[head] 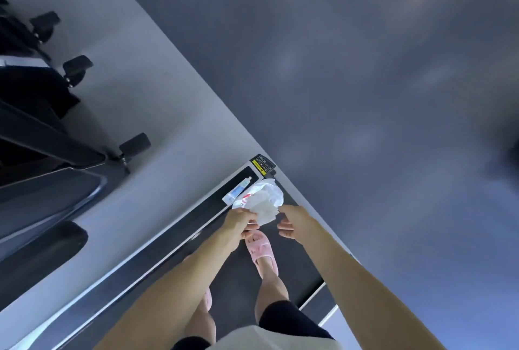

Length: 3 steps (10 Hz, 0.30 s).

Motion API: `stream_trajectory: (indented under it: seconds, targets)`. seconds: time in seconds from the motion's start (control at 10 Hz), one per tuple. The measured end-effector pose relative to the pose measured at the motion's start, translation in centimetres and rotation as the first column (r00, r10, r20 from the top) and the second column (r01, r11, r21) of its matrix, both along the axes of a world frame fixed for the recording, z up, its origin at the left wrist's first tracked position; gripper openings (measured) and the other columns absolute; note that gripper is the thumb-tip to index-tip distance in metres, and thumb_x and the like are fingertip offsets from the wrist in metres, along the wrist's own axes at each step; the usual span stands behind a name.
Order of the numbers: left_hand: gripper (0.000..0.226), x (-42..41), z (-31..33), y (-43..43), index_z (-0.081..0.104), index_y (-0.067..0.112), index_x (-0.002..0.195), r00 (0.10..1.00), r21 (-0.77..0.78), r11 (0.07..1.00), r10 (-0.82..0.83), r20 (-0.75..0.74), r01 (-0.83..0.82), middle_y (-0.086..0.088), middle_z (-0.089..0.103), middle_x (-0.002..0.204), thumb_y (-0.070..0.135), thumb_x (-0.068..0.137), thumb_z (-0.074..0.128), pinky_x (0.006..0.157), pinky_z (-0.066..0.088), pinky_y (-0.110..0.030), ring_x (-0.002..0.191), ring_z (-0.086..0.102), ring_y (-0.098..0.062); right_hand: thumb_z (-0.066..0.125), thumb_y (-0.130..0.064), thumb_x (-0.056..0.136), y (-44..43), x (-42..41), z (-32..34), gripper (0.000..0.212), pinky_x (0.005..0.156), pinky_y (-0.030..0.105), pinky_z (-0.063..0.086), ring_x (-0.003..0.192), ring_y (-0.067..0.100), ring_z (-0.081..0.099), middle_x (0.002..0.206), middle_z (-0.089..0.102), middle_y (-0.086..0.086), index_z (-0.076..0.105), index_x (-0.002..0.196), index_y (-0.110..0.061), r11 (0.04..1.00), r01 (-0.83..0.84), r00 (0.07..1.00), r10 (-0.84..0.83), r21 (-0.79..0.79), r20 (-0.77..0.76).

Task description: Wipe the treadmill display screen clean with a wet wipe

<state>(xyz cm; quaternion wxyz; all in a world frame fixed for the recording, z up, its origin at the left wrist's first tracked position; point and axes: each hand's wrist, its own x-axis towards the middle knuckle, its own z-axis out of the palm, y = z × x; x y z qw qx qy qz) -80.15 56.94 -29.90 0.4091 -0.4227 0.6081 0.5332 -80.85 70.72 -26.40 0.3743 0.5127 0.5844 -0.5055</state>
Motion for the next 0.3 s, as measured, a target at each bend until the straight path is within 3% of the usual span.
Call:
stream_trajectory:
  seconds: [0.1,0.2,0.3]
  targets:
    - [0.007,-0.4,-2.2,1.4,0.059,0.005,0.092,0.996,-0.153,0.985,-0.089,-0.021,0.084,-0.01,0.063,0.079,0.01,0.09,0.054,0.073,0.049,-0.033,0.078,0.059,-0.023,0.054,-0.021,0.091,1.6,-1.1,-0.9,0.029,0.087,0.035,0.052,0.097,0.025,0.057,0.1,0.05,0.009,0.045,0.117,-0.009,0.995,-0.1,0.995,0.1,0.014,0.03]
    - [0.023,0.0,-3.5,1.5,0.057,-0.004,0.11,0.994,-0.249,0.964,-0.104,-0.02,0.096,-0.016,0.066,0.088,0.007,0.091,0.05,0.078,0.051,-0.036,0.084,0.063,-0.027,0.051,-0.021,0.092,2.7,-1.0,-1.8,0.022,0.09,0.038,0.051,0.099,0.025,0.059,0.094,0.051,0.009,0.044,0.11,-0.01,0.986,-0.169,0.983,0.168,0.009,0.074]
    - [0.026,0.4,-3.2,1.1,0.057,0.001,0.113,0.998,-0.242,0.968,-0.07,-0.001,0.068,-0.005,0.06,0.073,0.003,0.089,0.048,0.059,0.047,-0.029,0.067,0.061,-0.019,0.052,-0.019,0.092,3.6,-0.3,-2.3,0.022,0.087,0.038,0.053,0.097,0.026,0.06,0.097,0.053,0.012,0.047,0.111,-0.008,0.987,-0.162,0.982,0.16,0.01,0.102]
